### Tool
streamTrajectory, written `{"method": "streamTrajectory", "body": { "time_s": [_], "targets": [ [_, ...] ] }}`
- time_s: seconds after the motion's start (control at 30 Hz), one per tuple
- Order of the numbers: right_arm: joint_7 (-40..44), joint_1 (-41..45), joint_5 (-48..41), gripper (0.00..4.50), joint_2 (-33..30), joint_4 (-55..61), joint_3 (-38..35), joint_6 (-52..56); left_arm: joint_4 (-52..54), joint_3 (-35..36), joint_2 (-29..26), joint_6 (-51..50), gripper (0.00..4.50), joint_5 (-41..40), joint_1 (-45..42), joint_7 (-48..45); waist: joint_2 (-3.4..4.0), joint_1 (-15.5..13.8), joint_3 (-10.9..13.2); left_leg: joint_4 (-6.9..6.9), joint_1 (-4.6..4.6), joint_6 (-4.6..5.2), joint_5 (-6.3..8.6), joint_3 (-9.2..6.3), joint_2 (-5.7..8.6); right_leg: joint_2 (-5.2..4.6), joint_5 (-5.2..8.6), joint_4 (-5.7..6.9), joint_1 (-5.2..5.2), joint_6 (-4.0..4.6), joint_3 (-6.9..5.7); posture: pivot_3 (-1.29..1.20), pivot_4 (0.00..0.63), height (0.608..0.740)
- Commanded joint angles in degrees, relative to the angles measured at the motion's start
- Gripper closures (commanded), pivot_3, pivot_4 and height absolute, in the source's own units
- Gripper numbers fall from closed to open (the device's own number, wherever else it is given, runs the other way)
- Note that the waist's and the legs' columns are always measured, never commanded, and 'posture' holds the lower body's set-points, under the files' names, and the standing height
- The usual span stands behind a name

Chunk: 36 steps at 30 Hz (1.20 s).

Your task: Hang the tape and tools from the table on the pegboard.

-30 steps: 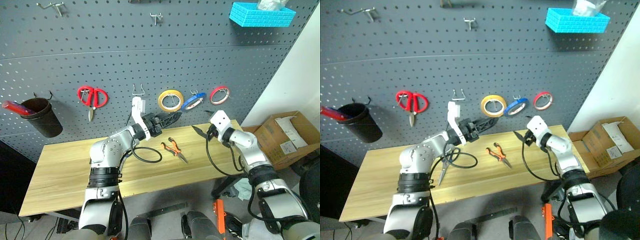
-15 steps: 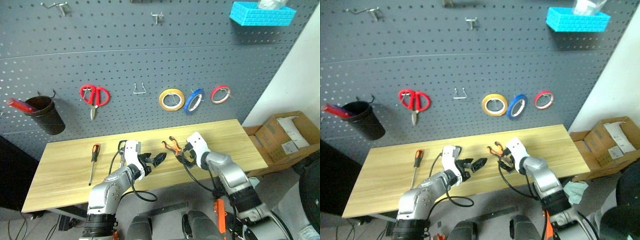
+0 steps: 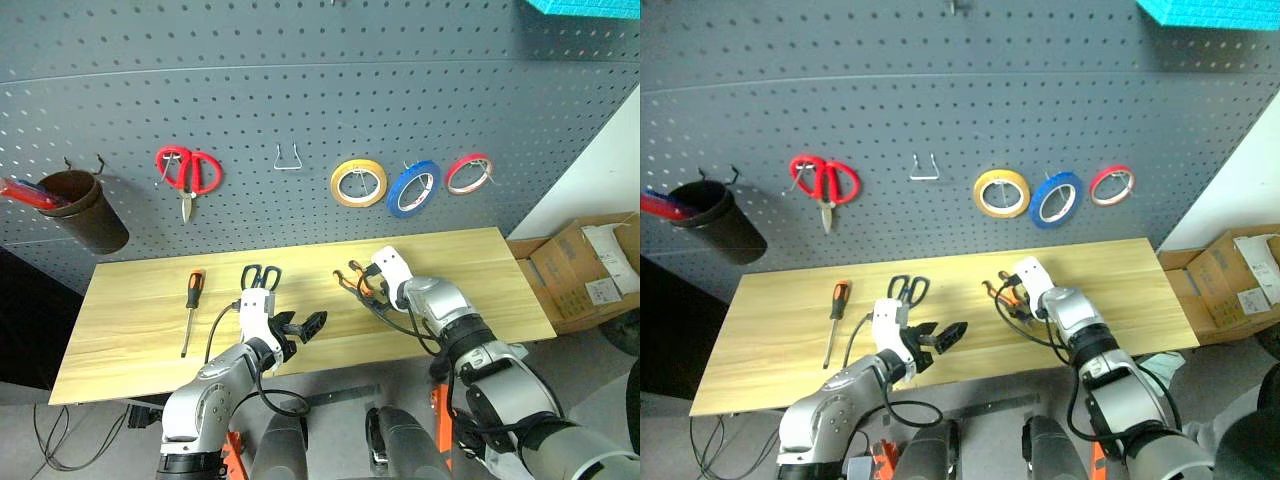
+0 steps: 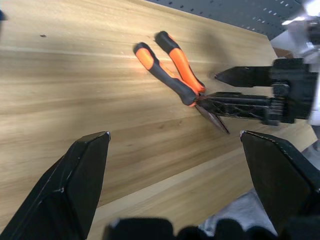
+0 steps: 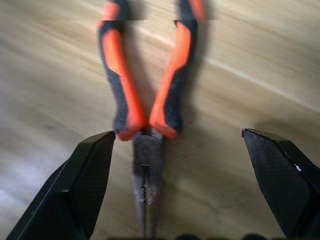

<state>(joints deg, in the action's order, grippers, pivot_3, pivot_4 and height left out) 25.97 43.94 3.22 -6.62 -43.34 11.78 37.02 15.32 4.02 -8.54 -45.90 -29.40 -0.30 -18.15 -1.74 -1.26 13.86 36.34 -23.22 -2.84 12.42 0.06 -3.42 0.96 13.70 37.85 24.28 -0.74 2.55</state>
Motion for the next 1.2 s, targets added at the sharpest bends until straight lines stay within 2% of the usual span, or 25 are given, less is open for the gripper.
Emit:
{"method": "streamTrajectory", "body": {
  "time_s": [0.03, 0.3, 0.5, 0.6, 0.8, 0.83, 1.03, 1.13, 1.2],
  "targets": [
    [0.14, 1.73, -0.65, 0.08, 1.40, -2.94, -1.00, -1.09, 2.81, -0.05, 1.02, -0.50, 0.00, -2.23, -0.43, 0.03, 0.00, 0.03, 0.58, -0.05, 0.01, 0.00, 0.00, 0.01, 0.00, 0.00, 0.02, -0.01, 0.00, -0.02, 0.00, 0.21, 0.311, 0.740],
    [0.49, 3.76, -0.49, 0.08, 4.44, -5.49, -1.39, -0.09, 4.31, 0.97, 0.78, -1.64, 0.00, -3.43, 0.15, 0.88, -0.01, 0.03, 1.77, -0.19, 0.06, 0.00, 0.00, 0.00, -0.04, 0.00, 0.03, -0.09, 0.02, -0.04, -0.03, 0.21, 0.331, 0.740],
    [0.05, 6.83, 1.05, 0.08, 4.66, -11.42, -1.02, -3.59, 4.98, 1.79, 0.49, -2.10, 0.00, -3.83, 0.30, 1.41, -0.04, 0.02, 2.30, -0.24, 0.10, -0.01, 0.00, 0.02, -0.05, 0.00, 0.05, -0.11, 0.02, -0.02, -0.03, 0.22, 0.329, 0.740],
    [0.75, 7.07, 1.84, 0.62, 4.09, -12.98, -0.46, -5.65, 5.05, 1.90, 0.54, -2.18, 0.00, -3.77, 0.18, 1.44, -0.04, -0.01, 2.33, -0.29, 0.09, -0.01, 0.00, 0.02, -0.05, 0.00, 0.06, -0.18, 0.02, -0.01, -0.04, 0.22, 0.321, 0.740],
    [2.18, 4.79, 2.84, 2.55, 2.68, -10.86, 0.04, -6.27, 4.54, 1.30, 0.29, -2.67, 0.00, -4.22, -1.25, 0.34, -0.04, -0.05, 2.33, -0.36, 0.03, -0.02, 0.01, 0.02, -0.06, -0.01, 0.07, -0.30, 0.03, -0.03, -0.05, 0.20, 0.299, 0.740],
    [2.43, 4.25, 3.03, 2.76, 2.31, -10.13, 0.19, -6.33, 4.19, 1.22, 0.18, -2.76, 0.00, -4.34, -1.72, 0.03, -0.04, -0.06, 2.33, -0.37, 0.00, -0.02, 0.01, -0.01, -0.06, -0.01, 0.07, -0.32, 0.03, -0.04, -0.08, 0.20, 0.294, 0.740],
    [7.90, -7.60, 3.73, 2.78, -4.56, 11.87, 3.85, -3.68, 2.20, 1.22, -1.82, -3.30, 0.00, -5.91, -5.13, -2.44, -0.02, -0.49, 2.25, -0.37, -0.36, -0.07, 0.04, -0.18, -0.03, -0.04, 0.06, -0.71, 0.07, -0.08, -0.25, 0.19, 0.251, 0.740],
    [9.62, -17.75, -1.41, 2.78, -7.24, 34.44, 0.30, 3.17, 2.40, 2.43, -3.65, -3.59, 0.00, -7.34, -6.71, -4.41, -0.06, -0.81, 2.22, -0.33, -0.76, -0.19, 0.10, -0.18, 0.02, -0.11, 0.08, -0.82, 0.36, -0.26, -0.25, 0.18, 0.226, 0.740],
    [8.25, -21.31, -4.55, 2.78, -6.03, 44.85, -2.84, 6.64, 2.39, 3.88, -4.32, -3.87, 0.00, -9.30, -7.51, -5.50, -0.12, -1.10, 2.14, -0.31, -1.13, -0.33, 0.16, -0.17, 0.01, -0.14, 0.12, -0.72, 0.79, -0.34, -0.23, 0.18, 0.203, 0.740]
  ]
}}
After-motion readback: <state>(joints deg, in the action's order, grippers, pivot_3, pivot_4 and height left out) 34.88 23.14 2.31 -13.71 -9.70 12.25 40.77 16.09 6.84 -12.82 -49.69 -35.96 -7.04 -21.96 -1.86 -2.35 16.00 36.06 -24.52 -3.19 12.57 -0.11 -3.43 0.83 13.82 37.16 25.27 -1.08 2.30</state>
